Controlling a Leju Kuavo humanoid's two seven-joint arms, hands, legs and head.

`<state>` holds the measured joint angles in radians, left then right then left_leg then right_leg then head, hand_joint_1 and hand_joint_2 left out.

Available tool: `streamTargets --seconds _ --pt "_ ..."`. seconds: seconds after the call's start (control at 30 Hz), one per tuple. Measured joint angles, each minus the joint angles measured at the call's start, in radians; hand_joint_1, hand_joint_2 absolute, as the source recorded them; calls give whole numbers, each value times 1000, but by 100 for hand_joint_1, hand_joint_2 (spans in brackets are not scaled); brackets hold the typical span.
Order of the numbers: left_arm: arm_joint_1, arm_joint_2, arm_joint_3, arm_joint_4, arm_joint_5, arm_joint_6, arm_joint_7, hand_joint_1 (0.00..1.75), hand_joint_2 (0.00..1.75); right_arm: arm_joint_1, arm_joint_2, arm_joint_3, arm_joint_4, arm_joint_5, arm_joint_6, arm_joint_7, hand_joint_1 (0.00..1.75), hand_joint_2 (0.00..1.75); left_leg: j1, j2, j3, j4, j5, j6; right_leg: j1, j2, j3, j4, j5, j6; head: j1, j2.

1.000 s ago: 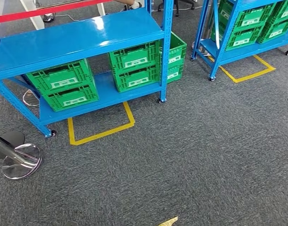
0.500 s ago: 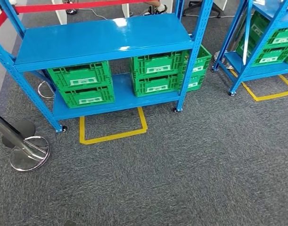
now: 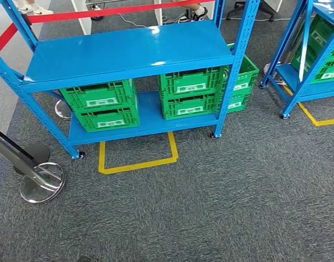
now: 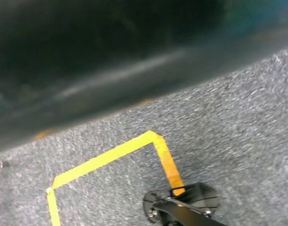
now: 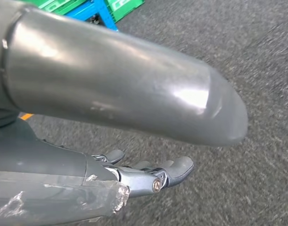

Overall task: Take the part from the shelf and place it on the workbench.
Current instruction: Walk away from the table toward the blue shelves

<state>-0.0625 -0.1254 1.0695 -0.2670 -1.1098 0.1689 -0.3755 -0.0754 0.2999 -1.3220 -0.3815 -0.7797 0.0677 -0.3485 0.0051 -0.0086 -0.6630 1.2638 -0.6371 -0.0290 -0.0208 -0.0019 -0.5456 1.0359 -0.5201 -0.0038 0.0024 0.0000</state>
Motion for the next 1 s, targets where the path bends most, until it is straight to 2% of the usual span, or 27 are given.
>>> streamTargets --seconds 0.03,0.07,0.1,0.13,0.17,0.27,0.3,0.37,0.43,0.47,0.5,0.53,0.6,0.63,0.67,0.7,0.77,0.8,0.83,0.87,0.93,0.97,1.0 --pt "1 1 0 0 -1 0 0 0 0 0 0 -3 0 0 2 0 0 0 0 -1 6 -44 36 4 0 1 14 0 -10 1 0 0" --pt "1 1 2 0 -3 0 0 0 0 -1 0 -6 0 0 4 0 0 0 -1 -3 18 -102 91 10 1 3 24 -2 -19 3 0 0" --pt "3 2 3 0 -5 -1 0 0 0 -2 0 -9 0 0 5 0 0 0 -4 -6 28 -154 132 16 2 7 35 -1 -29 6 0 0" --pt "4 3 4 0 -6 -1 0 0 0 -4 0 -11 0 0 5 0 0 0 -7 -10 37 -191 158 22 2 10 40 -2 -38 11 0 0" --pt "6 3 6 0 -8 -1 -1 0 0 -6 0 -13 0 0 5 -1 0 0 -9 -13 42 -212 170 28 3 14 49 -3 -44 17 -1 0" --pt "4 3 6 0 -9 -1 -1 0 0 -8 0 -17 0 -4 6 -1 0 0 -10 -10 67 -231 168 49 5 19 70 6 -50 36 -1 0" --pt "2 3 6 0 -9 -1 -2 0 0 -9 0 -18 0 -5 6 -1 0 0 -8 -8 79 -234 167 56 5 17 62 25 -58 40 1 0" --pt "0 3 6 0 -9 -1 -3 0 0 -12 -1 -20 0 -5 6 -1 0 0 -7 -2 95 -238 157 66 5 13 11 115 -96 44 6 0" --pt "-1 2 6 0 -10 -1 -3 0 0 -10 -2 -21 0 -6 6 -1 0 0 -10 2 106 -238 142 71 6 12 -72 225 -141 46 9 0" --pt "0 1 6 0 -10 -1 -3 0 0 -8 -2 -22 0 -6 5 -1 0 0 -12 4 115 -238 134 71 7 12 -103 251 -148 45 9 0" --pt "1 0 6 0 -10 -1 -3 0 0 -6 -2 -23 0 -6 5 -1 0 0 -13 7 126 -238 124 71 8 11 -118 245 -136 43 9 0" --pt "1 0 6 0 -11 -1 -3 0 0 -4 -3 -23 0 -7 5 -1 0 0 -14 10 141 -238 113 70 10 7 -118 206 -102 39 10 0" --pt "2 -2 8 1 -12 -1 -4 0 0 -4 -5 -24 0 -7 5 -1 0 0 -17 20 168 -238 89 66 19 -18 -98 94 -11 26 9 0" --pt "2 -2 10 1 -14 -1 -4 0 0 -6 -6 -24 1 -7 4 -1 0 0 -18 25 177 -238 79 62 24 -31 -89 53 15 19 7 0" --pt "2 -2 12 2 -16 -1 -4 0 0 -7 -6 -24 1 -7 3 0 0 0 -20 31 183 -240 71 56 28 -39 -83 31 31 13 6 0" --pt "1 -3 15 2 -18 -1 -5 0 0 -8 -7 -24 1 -7 1 0 0 0 -21 35 191 -241 67 51 30 -40 -79 26 29 8 5 0" --pt "-2 -2 18 2 -20 -1 -6 0 0 -7 -7 -25 1 -8 -3 0 0 0 -23 38 195 -229 71 40 25 -28 -60 12 35 0 6 0" --pt "-3 -2 20 2 -21 -1 -6 0 0 -7 -7 -25 1 -8 -4 -1 0 0 -22 34 186 -201 76 35 22 -24 -48 2 34 -4 5 0" --pt "-5 -1 21 2 -21 -1 -7 0 0 -8 -7 -25 0 -8 -5 -1 0 0 -20 28 161 -157 74 28 18 -20 -35 -7 32 -8 3 0" --pt "-6 -1 22 2 -21 -1 -7 0 0 -9 -7 -25 0 -8 -5 -1 0 0 -15 22 127 -102 61 22 16 -18 -23 -14 28 -11 1 0" --pt "-5 -1 23 2 -21 -1 -8 0 0 -10 -7 -24 0 -8 -6 -1 0 0 -6 17 51 -3 10 10 13 -10 -5 -19 16 -13 -1 0" --pt "-4 -1 24 2 -21 -1 -8 0 0 -9 -7 -24 0 -8 -6 -1 0 0 -2 17 24 19 -9 5 12 -6 4 -20 7 -12 -1 0" --pt "-3 0 24 2 -21 -1 -8 0 0 -8 -7 -24 0 -9 -6 -1 0 0 2 17 9 14 -6 1 10 -3 16 -20 -1 -10 -1 0"
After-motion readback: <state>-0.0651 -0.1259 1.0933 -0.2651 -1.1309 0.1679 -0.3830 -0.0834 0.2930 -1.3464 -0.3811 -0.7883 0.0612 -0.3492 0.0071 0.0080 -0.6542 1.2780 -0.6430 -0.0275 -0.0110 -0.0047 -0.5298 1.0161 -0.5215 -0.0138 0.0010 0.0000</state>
